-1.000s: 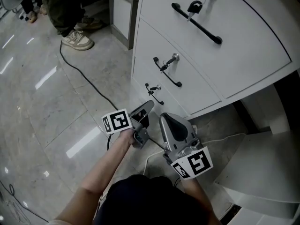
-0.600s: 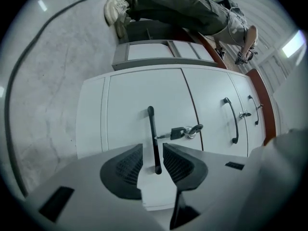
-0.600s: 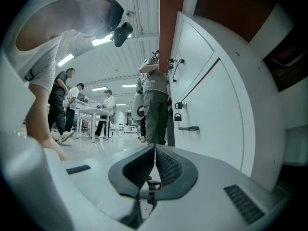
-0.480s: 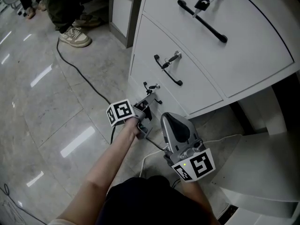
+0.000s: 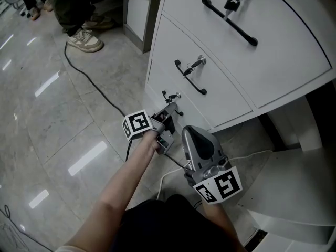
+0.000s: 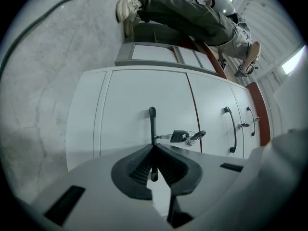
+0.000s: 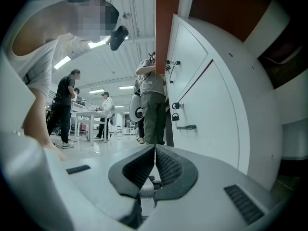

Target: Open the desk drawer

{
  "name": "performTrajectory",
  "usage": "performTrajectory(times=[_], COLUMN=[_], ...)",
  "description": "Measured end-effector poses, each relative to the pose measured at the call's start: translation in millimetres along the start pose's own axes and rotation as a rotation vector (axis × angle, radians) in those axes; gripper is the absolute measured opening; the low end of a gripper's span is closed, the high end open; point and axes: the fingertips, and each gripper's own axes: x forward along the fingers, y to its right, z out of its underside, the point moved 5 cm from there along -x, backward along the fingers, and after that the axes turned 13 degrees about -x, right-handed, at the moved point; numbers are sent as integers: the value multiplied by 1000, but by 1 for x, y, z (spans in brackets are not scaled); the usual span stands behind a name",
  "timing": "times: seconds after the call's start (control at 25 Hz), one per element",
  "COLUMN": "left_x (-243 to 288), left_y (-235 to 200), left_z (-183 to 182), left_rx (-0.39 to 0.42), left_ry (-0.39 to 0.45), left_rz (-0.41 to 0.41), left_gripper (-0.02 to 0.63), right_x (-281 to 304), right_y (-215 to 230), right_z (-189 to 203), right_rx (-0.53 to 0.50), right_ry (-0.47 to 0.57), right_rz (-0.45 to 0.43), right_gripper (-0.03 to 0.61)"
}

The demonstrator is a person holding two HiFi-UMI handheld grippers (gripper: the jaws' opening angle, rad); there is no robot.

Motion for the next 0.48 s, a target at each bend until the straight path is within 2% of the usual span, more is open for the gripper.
performTrajectory(times=[0.16,0.48], left_x=[0,0], left_y=[0,1], left_z=[-1,-2], left_rx=[16,21], left_ry=[-19,-38], left_rz=[-12,-38], left_gripper=[28,25], right_x=[-1,-6], right_y=[-4,4], right_z=[0,5], right_rx=[-1,25], right_ry=[2,-1], right_rz=[-2,52], right_gripper=[18,18])
